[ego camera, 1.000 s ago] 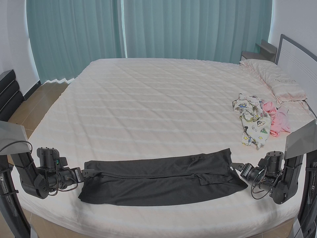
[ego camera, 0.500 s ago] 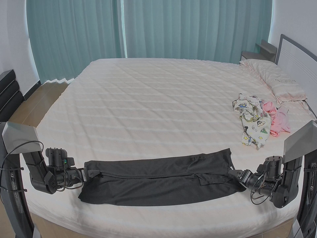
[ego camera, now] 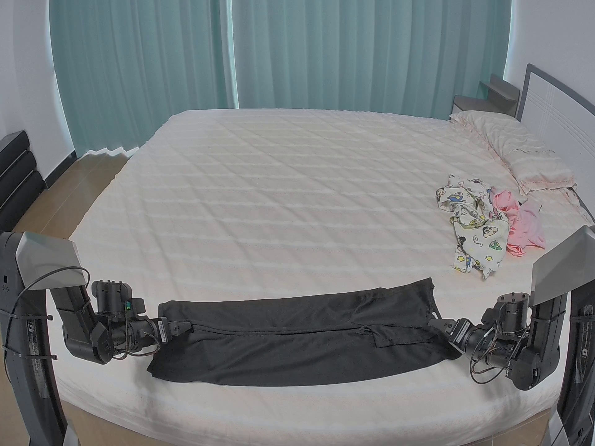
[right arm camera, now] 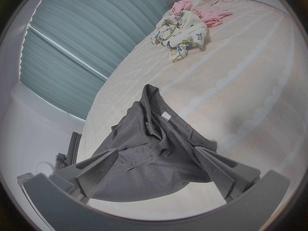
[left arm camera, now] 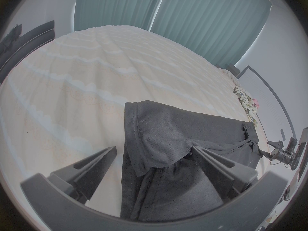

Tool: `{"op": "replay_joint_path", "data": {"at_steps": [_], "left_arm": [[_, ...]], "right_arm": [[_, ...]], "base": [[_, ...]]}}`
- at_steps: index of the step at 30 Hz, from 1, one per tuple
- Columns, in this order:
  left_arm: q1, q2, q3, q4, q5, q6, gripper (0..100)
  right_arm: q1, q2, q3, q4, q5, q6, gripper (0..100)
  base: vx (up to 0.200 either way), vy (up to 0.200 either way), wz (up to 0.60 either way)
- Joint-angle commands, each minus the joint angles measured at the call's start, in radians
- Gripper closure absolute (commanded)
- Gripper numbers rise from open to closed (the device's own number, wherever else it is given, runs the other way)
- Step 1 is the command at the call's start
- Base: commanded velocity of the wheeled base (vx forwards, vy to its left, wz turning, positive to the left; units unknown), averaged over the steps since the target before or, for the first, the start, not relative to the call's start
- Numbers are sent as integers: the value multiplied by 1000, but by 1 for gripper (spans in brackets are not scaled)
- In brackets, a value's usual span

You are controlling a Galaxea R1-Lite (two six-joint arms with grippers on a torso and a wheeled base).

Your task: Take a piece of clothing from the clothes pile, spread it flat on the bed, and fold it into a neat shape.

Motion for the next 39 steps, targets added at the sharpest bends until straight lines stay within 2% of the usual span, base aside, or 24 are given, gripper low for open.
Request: {"op": "replay_joint_path", "data": {"at_steps": [1, 8, 9, 24, 39], "left_arm": [[0, 25, -9, -2, -6, -2, 0], [0, 20, 2, -2, -50, -5, 0], [0, 20, 3, -3, -52, -5, 100], [17, -14, 42, -32, -47, 0, 100], [112, -92, 40, 5, -49, 4, 100]], "right_arm": [[0, 7, -2, -12, -1, 0, 0], [0, 12, -2, -12, -3, 0, 0], [0, 12, -2, -12, -3, 0, 0], [0, 10, -2, -12, -3, 0, 0], [0, 9, -2, -12, -6, 0, 0]], "base": [[0, 0, 0], [0, 0, 0], [0, 0, 0], [0, 0, 0], [0, 0, 0]]}}
